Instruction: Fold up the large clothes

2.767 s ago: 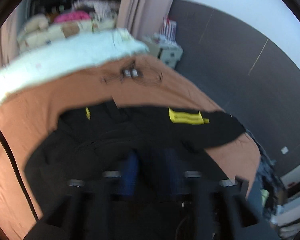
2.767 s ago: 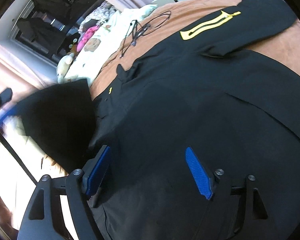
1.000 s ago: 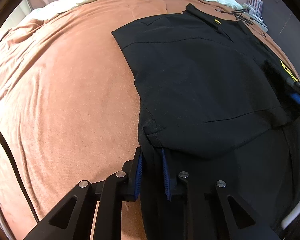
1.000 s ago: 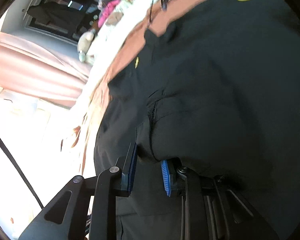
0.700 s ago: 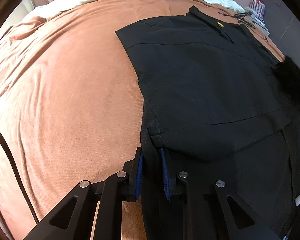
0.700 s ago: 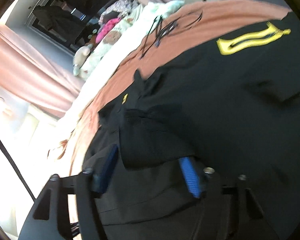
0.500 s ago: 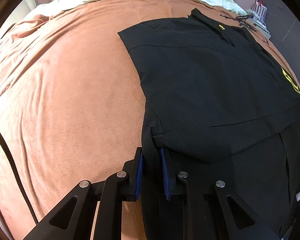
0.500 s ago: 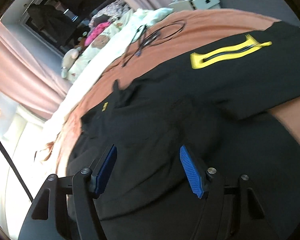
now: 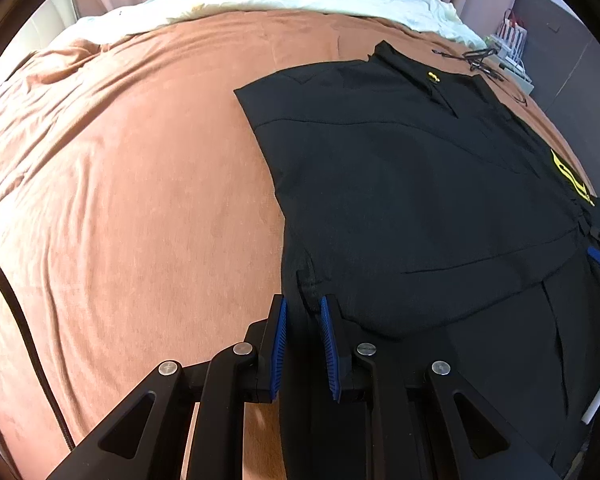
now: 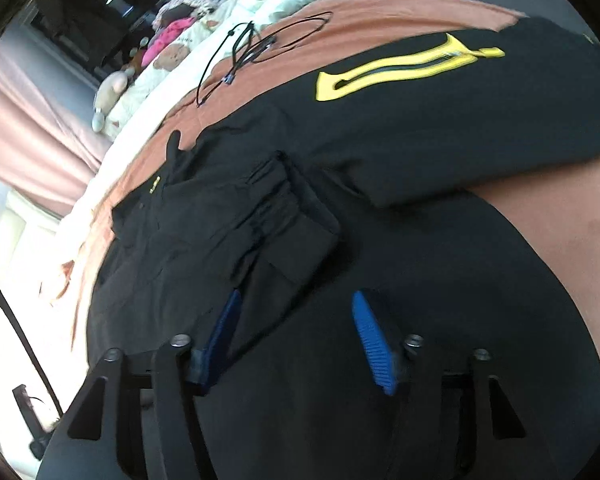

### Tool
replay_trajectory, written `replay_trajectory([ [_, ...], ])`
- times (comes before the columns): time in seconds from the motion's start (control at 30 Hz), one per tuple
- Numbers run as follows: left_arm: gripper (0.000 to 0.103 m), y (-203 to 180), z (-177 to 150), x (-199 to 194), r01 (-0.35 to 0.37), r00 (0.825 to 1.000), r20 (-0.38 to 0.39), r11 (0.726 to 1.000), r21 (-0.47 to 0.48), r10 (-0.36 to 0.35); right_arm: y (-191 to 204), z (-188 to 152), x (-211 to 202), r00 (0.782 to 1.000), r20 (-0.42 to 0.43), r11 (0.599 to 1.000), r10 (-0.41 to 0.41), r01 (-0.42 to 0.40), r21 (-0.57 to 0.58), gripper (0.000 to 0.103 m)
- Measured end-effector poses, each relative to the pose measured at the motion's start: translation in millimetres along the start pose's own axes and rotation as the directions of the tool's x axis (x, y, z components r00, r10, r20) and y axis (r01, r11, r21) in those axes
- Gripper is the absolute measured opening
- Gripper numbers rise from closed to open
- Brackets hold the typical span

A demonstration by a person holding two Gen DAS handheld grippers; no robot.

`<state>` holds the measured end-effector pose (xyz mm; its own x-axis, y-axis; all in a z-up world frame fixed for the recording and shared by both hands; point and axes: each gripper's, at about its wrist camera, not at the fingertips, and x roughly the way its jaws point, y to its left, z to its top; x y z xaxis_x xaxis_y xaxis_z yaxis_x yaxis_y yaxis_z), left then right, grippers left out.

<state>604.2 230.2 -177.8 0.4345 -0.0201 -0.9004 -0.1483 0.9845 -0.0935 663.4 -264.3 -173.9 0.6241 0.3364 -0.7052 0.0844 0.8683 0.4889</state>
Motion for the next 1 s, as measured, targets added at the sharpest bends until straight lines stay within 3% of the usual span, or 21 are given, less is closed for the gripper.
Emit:
replay_trajectory([
  [0.03,0.019,1,0,3,-0.007,1.0,-0.006,1.0,0.002,0.007,2,3,7,1.0,-0.006,1.0,-0.016,0.016,-0.014,0.034],
  [0.13,0.019,5,0,11,-0.021,0.999,-0.027,1.0,-0.009,0.02,-1,6,19,0.998,0.008,0.997,-0.064,0.064,-0.042,0.015],
  [0.27,0.019,6,-3,13,-0.046,0.998,-0.037,0.998,-0.033,0.045,5,5,11,0.995,-0.013,0.992,-0.103,0.101,-0.076,0.014],
  [0.37,0.019,2,-4,2,-0.041,0.999,-0.025,0.998,-0.044,0.04,7,9,-4,0.996,-0.011,0.991,-0.088,0.087,-0.099,0.016],
  [0.4,0.019,1,-4,-2,-0.037,0.999,-0.02,0.998,-0.042,0.036,3,10,-17,0.997,0.006,0.992,-0.08,0.08,-0.101,0.021],
  [0.47,0.026,-7,-3,-14,-0.035,0.999,-0.008,0.999,-0.025,0.035,-10,13,-39,0.998,0.035,0.995,-0.059,0.061,-0.084,0.048],
  [0.5,0.03,-11,-2,-19,-0.033,0.999,-0.002,0.999,-0.018,0.033,-18,16,-50,0.997,0.057,0.996,-0.052,0.056,-0.069,0.068],
  [0.53,0.042,-17,-1,-26,-0.027,1.0,0.011,1.0,-0.009,0.027,-26,18,-60,0.996,0.076,0.997,-0.05,0.055,-0.059,0.072],
  [0.57,0.052,-22,1,-31,-0.024,0.999,0.022,1.0,-0.005,0.024,-36,20,-70,0.995,0.085,0.997,-0.051,0.056,-0.052,0.072],
  [0.6,0.055,-28,2,-36,-0.021,0.999,0.034,1.0,0.001,0.021,-47,22,-79,0.995,0.09,0.998,-0.051,0.055,-0.039,0.072],
  [0.87,0.056,-102,21,-51,0.03,0.997,0.07,0.997,0.076,-0.036,-139,20,-135,0.988,0.134,0.995,-0.079,0.069,0.077,0.071],
  [1.0,0.056,-147,32,-47,0.062,0.995,0.072,0.99,0.13,-0.072,-175,20,-148,0.986,0.144,0.988,-0.08,0.059,0.145,0.058],
])
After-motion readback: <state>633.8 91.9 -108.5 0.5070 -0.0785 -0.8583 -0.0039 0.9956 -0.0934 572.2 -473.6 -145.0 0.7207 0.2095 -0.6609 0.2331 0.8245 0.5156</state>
